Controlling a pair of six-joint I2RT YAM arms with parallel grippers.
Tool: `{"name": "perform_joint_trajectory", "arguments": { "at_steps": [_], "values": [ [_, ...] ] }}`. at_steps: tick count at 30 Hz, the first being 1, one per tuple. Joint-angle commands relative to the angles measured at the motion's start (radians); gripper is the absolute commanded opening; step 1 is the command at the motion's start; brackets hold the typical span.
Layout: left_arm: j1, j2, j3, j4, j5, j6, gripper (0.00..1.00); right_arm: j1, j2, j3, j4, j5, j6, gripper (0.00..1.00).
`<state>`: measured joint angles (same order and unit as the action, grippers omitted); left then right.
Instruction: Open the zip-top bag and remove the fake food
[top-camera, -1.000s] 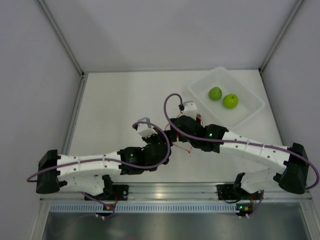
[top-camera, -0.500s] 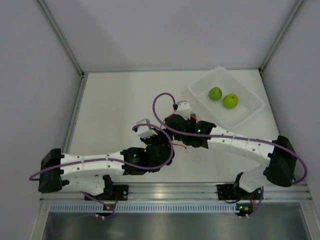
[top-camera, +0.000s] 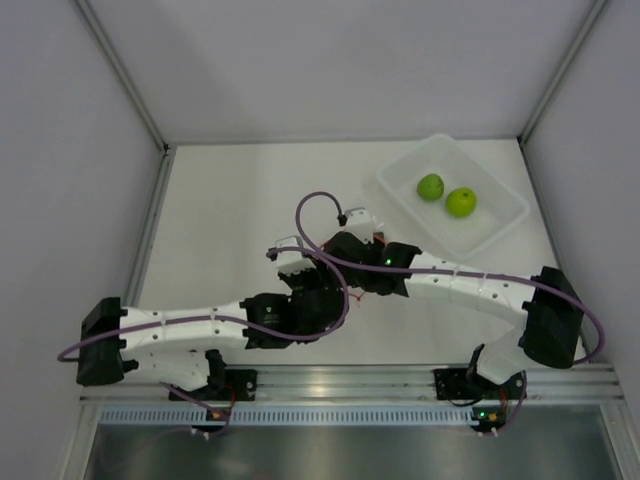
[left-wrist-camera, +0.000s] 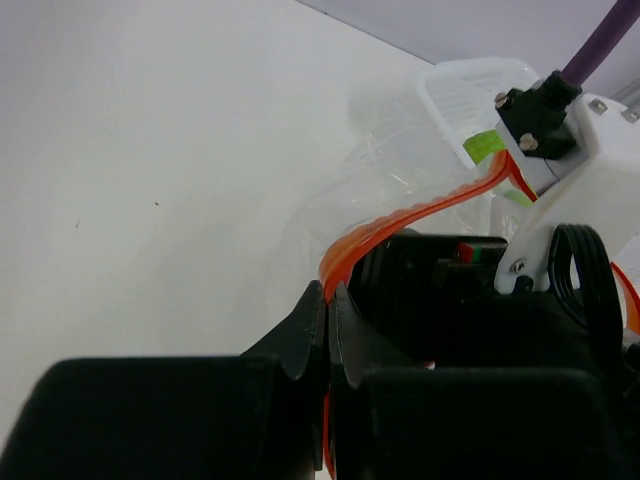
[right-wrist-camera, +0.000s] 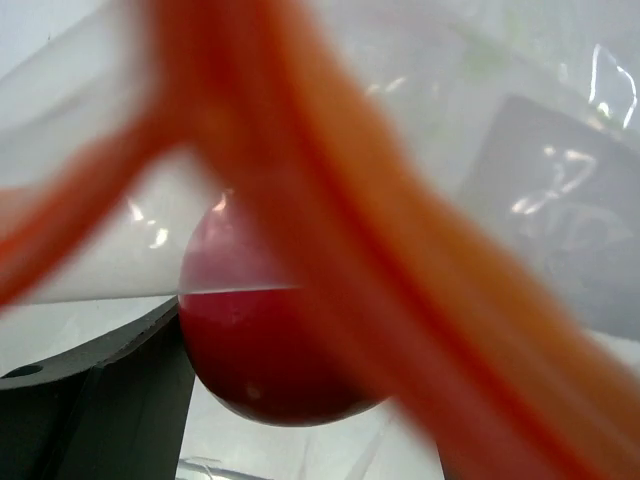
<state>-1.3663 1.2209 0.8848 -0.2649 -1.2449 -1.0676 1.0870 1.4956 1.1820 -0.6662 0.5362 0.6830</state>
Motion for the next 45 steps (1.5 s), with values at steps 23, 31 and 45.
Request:
{"name": "perform_joint_trajectory", "arguments": {
  "at_steps": [23, 31, 45],
  "values": [
    [0.070, -0.132, 0.022, 0.216, 0.380, 0.356, 0.00, 0.140, -0.336, -0.153, 0.085, -0.530, -0.548, 0.23],
    [0.070, -0.142, 0.010, 0.253, 0.426, 0.399, 0.00, 0.140, -0.397, -0.200, 0.172, -0.567, -0.614, 0.22],
    [0.133, -0.161, -0.052, 0.222, 0.401, 0.296, 0.00, 0.129, -0.594, -0.295, 0.353, -0.415, -0.623, 0.20]
  ]
}}
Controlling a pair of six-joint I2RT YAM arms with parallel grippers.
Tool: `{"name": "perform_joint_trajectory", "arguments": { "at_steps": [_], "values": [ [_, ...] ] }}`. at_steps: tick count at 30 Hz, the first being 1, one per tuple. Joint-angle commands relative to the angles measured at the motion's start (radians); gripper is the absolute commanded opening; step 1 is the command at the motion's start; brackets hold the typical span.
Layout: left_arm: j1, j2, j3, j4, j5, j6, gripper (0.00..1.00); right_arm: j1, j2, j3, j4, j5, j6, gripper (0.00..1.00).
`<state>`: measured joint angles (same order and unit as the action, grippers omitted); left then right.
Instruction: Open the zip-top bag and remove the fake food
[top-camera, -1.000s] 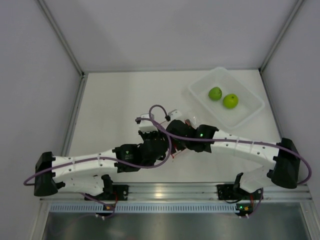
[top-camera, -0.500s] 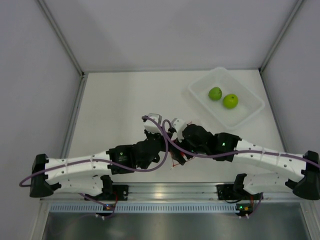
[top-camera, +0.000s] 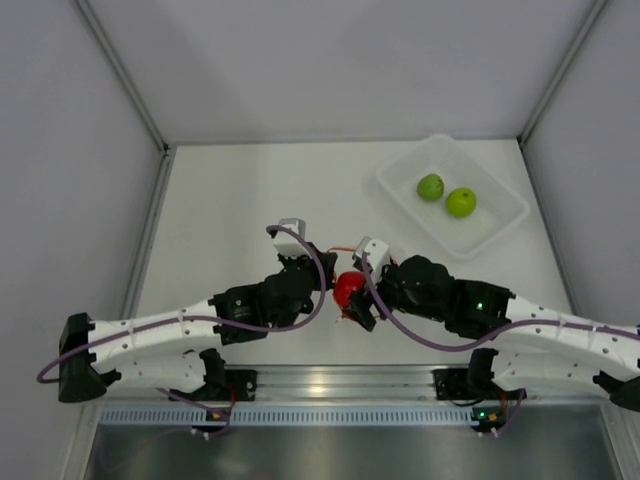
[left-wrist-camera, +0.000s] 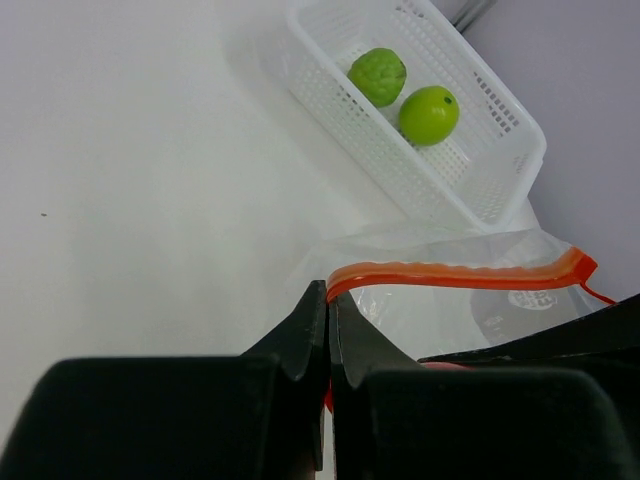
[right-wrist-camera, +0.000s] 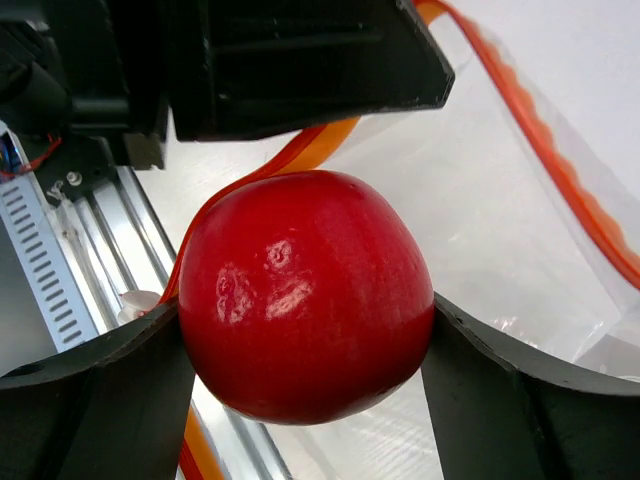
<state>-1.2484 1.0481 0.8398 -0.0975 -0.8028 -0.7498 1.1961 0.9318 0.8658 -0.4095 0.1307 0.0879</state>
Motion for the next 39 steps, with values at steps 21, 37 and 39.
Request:
{"name": "perform_joint_trajectory", "arguments": {
  "at_steps": [21, 37, 39],
  "values": [
    [0.046, 0.053, -0.001, 0.048, -0.001, -0.095, 0.00, 0.016, -0.174, -0.079, 0.377, 0.186, 0.088, 0.18],
    [0.173, 0.057, 0.070, -0.073, 0.071, -0.149, 0.00, -0.070, -0.053, 0.278, 0.134, 0.419, 0.248, 0.16],
    [0.208, 0.030, 0.068, -0.103, 0.074, -0.143, 0.00, -0.189, -0.048, 0.302, 0.086, 0.334, 0.263, 0.16]
  ]
}}
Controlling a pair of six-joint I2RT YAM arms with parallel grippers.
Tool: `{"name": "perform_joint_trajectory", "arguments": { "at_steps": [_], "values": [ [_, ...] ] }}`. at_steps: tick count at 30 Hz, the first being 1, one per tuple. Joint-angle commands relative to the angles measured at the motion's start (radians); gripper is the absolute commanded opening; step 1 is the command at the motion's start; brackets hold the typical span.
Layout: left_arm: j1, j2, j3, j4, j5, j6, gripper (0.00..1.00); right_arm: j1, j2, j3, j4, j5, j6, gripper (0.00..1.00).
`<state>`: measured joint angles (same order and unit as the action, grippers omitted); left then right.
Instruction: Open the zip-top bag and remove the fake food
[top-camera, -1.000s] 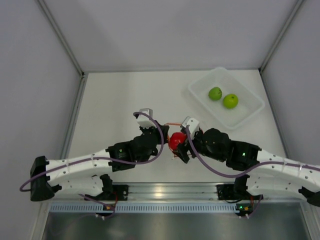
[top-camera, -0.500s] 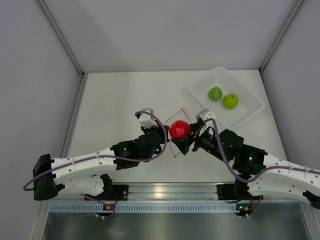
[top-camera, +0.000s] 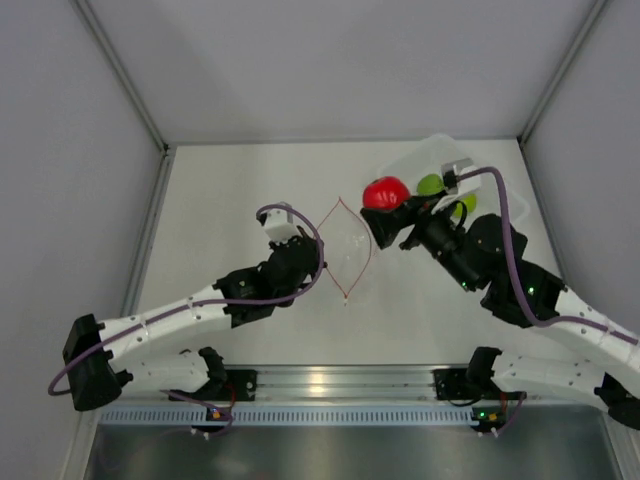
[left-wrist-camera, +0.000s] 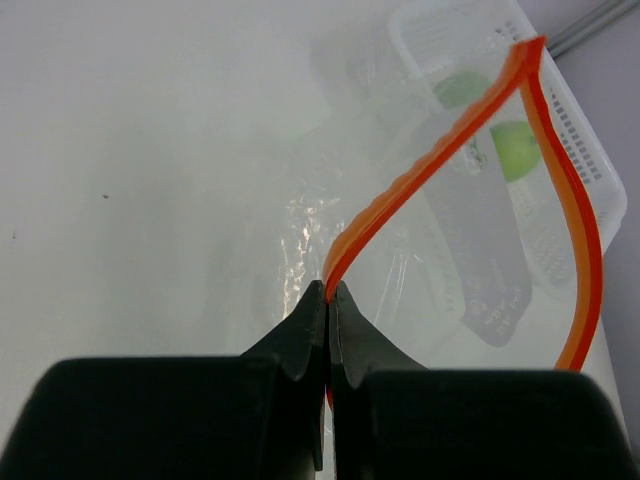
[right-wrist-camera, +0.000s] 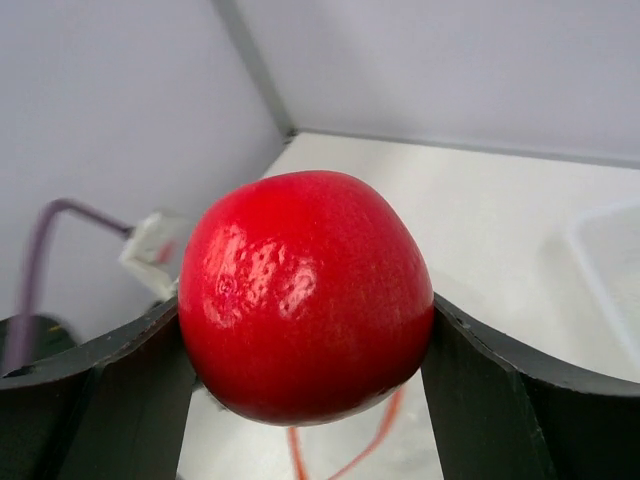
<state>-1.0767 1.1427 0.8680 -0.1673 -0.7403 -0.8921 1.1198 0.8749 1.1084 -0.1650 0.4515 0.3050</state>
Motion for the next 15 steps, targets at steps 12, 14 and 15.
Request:
{"name": "perform_joint_trajectory", "arguments": {
  "at_steps": [12, 14, 15],
  "values": [
    [0.254, -0.242, 0.091, -0.215, 0.081, 0.097, 0.00, -0.978, 0.375, 0.150, -0.542, -0.300, -0.010, 0.16],
    [0.279, -0.251, 0.109, -0.250, 0.087, 0.113, 0.00, -1.046, 0.458, 0.159, -0.545, -0.306, -0.018, 0.17],
    [0.287, -0.256, 0.123, -0.259, 0.090, 0.120, 0.00, -1.060, 0.482, 0.165, -0.547, -0.304, -0.021, 0.17]
  ]
}}
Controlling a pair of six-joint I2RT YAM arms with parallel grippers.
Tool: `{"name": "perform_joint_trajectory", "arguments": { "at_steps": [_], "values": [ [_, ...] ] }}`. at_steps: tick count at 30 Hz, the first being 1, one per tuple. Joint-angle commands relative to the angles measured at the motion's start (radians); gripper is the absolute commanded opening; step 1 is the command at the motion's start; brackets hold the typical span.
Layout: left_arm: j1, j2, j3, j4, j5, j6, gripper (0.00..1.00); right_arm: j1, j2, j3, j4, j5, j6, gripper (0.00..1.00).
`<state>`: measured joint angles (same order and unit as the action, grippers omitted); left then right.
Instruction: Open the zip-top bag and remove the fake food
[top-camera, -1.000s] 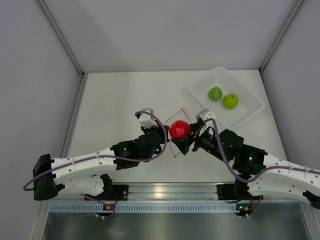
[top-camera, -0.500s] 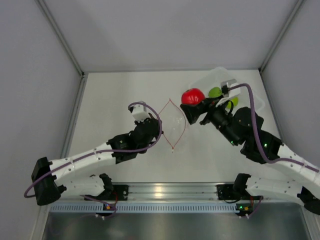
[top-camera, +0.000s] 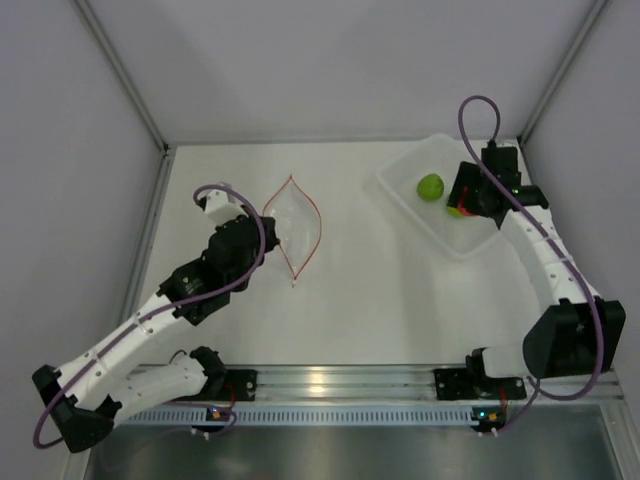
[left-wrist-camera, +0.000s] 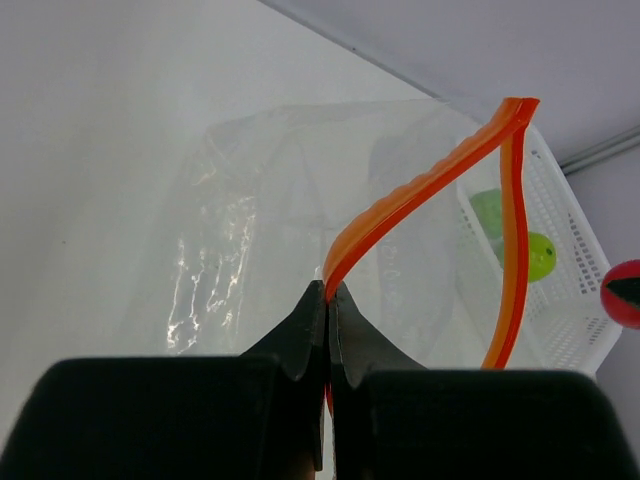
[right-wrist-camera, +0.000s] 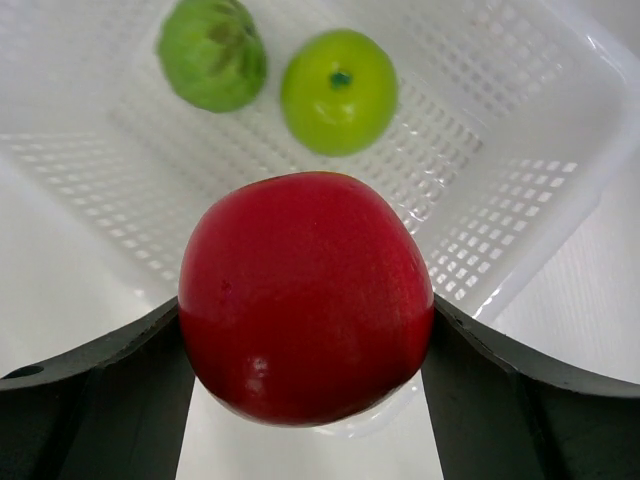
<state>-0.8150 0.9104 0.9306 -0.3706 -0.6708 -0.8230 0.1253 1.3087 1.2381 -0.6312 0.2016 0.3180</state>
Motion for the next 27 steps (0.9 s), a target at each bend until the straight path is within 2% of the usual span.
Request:
{"name": "perform_joint_trajectory", "arguments": {
  "at_steps": [1, 7, 8, 10, 11, 13, 21, 27],
  "values": [
    [0.031, -0.031, 0.069, -0.063, 0.020, 0.067, 0.00, -0.075, 0.073, 0.050, -0.078, -0.054, -0.045, 0.17],
    [0.063, -0.024, 0.128, -0.154, 0.004, 0.127, 0.00, -0.102, 0.305, 0.161, -0.188, -0.047, -0.083, 0.23],
    [0.065, -0.015, 0.137, -0.166, -0.003, 0.133, 0.00, -0.102, 0.320, 0.159, -0.186, -0.050, -0.082, 0.28],
    [0.079, -0.002, 0.157, -0.192, -0.016, 0.150, 0.00, -0.102, 0.319, 0.149, -0.180, -0.050, -0.076, 0.47],
    [0.083, 0.005, 0.162, -0.200, -0.018, 0.157, 0.00, -0.101, 0.314, 0.149, -0.179, -0.038, -0.076, 0.70],
    [0.112, 0.030, 0.181, -0.229, -0.024, 0.169, 0.00, -0.099, 0.314, 0.158, -0.188, -0.028, -0.082, 0.99],
    [0.235, 0.158, 0.301, -0.277, -0.160, 0.301, 0.00, -0.098, 0.233, 0.173, -0.206, -0.016, -0.099, 0.99],
    [0.326, 0.321, 0.445, -0.277, -0.242, 0.456, 0.00, -0.096, 0.006, 0.072, -0.110, -0.122, -0.088, 0.99]
  ]
}}
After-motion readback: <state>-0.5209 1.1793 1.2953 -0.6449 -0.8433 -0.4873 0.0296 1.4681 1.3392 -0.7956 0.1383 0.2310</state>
